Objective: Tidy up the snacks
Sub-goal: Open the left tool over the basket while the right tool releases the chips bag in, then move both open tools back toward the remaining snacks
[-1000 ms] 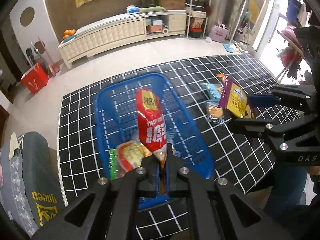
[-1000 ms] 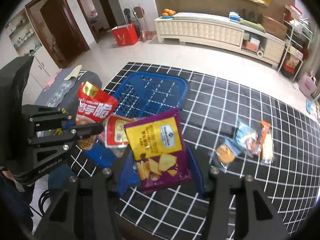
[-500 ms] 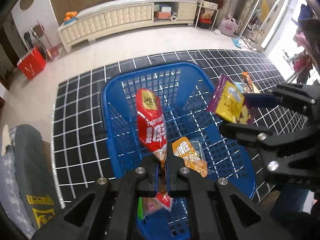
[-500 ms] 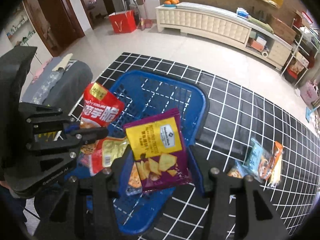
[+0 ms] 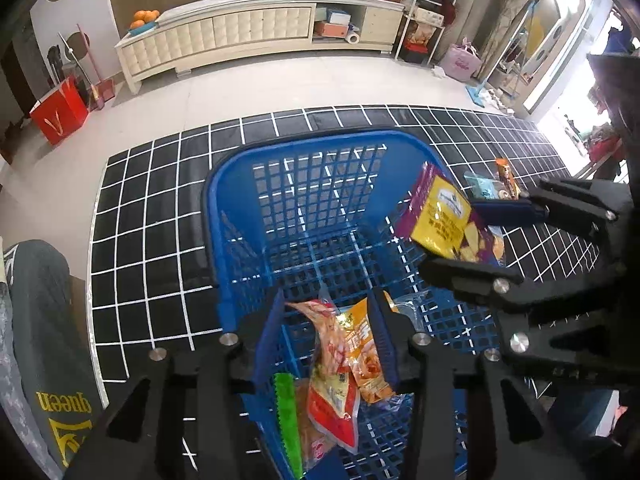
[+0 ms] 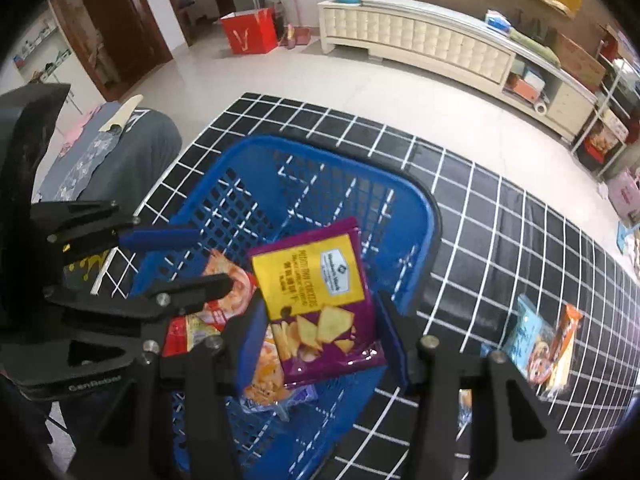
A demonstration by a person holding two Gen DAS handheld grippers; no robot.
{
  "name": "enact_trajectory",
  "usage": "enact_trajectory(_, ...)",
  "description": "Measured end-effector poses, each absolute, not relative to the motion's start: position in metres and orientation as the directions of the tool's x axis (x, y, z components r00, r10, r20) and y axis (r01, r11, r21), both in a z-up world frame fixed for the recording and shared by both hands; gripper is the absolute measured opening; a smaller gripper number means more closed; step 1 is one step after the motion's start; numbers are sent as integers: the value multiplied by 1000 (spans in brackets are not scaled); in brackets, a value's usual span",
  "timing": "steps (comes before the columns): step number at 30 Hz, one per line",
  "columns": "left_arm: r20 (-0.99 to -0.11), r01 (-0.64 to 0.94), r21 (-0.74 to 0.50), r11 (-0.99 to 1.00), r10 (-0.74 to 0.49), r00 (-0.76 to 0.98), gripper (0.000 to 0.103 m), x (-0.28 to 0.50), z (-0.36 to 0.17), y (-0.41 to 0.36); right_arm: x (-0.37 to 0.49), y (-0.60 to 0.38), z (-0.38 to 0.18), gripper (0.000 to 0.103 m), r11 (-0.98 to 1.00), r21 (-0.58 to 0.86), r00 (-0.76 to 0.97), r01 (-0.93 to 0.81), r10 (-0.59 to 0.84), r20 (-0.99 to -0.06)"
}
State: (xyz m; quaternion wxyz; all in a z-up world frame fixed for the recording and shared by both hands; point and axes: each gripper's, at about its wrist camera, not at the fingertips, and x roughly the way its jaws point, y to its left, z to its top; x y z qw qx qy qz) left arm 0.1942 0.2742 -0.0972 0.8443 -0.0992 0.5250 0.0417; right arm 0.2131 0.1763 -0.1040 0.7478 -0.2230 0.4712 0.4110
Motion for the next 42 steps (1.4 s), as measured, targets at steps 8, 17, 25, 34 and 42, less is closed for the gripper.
enact_trajectory(8,-898,-193,-97,976,-3,439,45,187,-98,277,210,181,-100,73,557,-27,289,-830,389,-875)
enact_trajectory(17,-893,-207,-102,973,2,450,45,180,-90,273,204,166,-89,81,570,0,287,-822,413,-865)
enact_trajectory(25,-867,-210,-94,973,24,498,45,157,-60,244,187,128,-61,81,601,11,328,-799,450,-830)
enact_trajectory(34,-845,-185,-103,977,12,535,48,138,-27,193,167,70,-38,82,648,33,356,-761,460,-813)
enact_trajectory(42,-839,-121,-75,990,3,544,48,140,-10,133,162,15,-20,82,702,47,399,-711,457,-795)
